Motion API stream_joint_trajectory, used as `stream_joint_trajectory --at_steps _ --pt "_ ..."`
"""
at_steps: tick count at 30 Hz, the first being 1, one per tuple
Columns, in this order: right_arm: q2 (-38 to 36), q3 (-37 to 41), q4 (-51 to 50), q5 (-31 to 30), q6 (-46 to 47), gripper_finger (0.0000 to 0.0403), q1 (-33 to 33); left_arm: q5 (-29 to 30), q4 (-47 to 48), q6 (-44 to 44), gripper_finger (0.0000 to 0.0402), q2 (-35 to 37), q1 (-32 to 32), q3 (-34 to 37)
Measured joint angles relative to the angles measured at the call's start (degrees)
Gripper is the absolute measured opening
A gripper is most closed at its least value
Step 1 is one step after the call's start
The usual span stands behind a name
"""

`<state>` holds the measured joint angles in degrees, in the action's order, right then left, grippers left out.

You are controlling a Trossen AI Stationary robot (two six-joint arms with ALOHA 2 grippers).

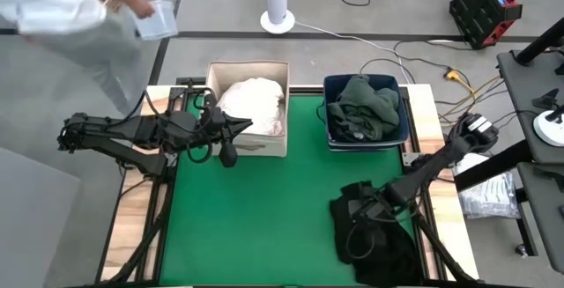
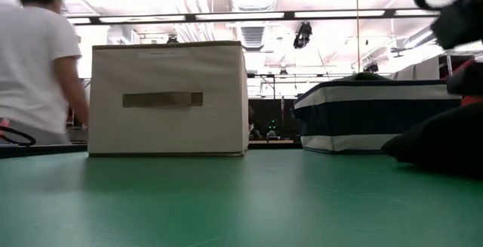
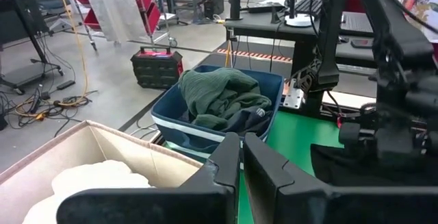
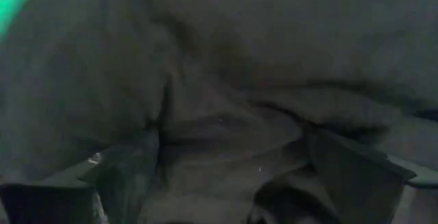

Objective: Sort clothes
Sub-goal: Put the black shirt into the blue laundry bin

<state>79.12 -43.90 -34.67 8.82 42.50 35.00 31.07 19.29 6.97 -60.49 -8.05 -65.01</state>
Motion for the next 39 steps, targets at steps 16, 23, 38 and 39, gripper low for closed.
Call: stream_joint_trajectory --at_steps 16,23,38,39 --pt "9.0 1.83 13.51 1.99 -5.88 0.0105 -0.65 0.18 -0.02 1.04 0.0 -0.65 0.07 0.0" --pt "3.21 2.1 10.58 0.58 -1.12 0.0037 -0.88 2.09 -0.02 1.23 0.0 -0.72 0.07 0.0" --pt "-29.09 -1.54 5.81 -29.44 5.63 0.0037 -0.92 3.05 -2.21 1.16 0.0 -0.72 0.07 0.0" --pt "-30.26 -2.78 5.86 -32.03 3.91 0.0037 -0.92 3.07 -2.84 1.04 0.0 -0.72 0.07 0.0"
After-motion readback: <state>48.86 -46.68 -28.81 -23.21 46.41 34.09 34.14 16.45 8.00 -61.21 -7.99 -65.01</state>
